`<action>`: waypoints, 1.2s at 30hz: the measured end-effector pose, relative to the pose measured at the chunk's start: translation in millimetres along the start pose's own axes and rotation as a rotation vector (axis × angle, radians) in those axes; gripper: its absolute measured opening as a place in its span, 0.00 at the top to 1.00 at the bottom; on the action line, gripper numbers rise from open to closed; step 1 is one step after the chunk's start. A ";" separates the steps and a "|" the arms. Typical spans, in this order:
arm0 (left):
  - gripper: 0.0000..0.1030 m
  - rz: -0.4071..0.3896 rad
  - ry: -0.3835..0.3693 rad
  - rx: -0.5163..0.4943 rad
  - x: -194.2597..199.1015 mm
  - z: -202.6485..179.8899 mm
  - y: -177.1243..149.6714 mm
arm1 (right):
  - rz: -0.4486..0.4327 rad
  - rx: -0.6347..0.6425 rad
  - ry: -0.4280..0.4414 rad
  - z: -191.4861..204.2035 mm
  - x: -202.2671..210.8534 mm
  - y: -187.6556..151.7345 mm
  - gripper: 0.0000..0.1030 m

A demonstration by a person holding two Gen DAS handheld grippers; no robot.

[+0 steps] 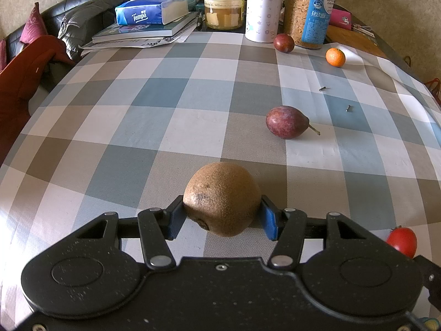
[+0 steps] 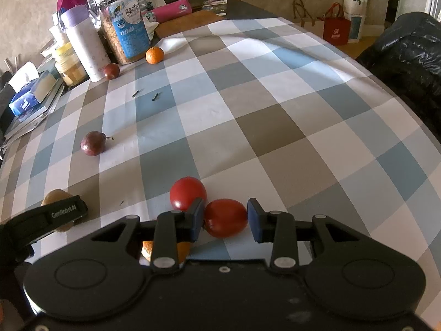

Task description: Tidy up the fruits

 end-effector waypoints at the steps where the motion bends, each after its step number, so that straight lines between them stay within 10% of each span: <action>1: 0.40 0.000 0.000 0.000 0.0 0.0 0.0 | 0.004 -0.005 0.008 -1.4 0.6 -0.6 0.63; 36: 0.40 -0.003 -0.001 -0.001 -0.4 -0.1 -0.2 | -0.042 -0.022 0.094 14.6 14.5 12.4 0.64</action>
Point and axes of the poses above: each gripper's, at about its wrist camera, not at the fingertips, and x roughly against the way its jaws point, z to its left, y to its top, the point moved 6 cm from there along -x, roughly the way its jaws point, and after that the axes turned 4 degrees about x, right-handed, at the moved point
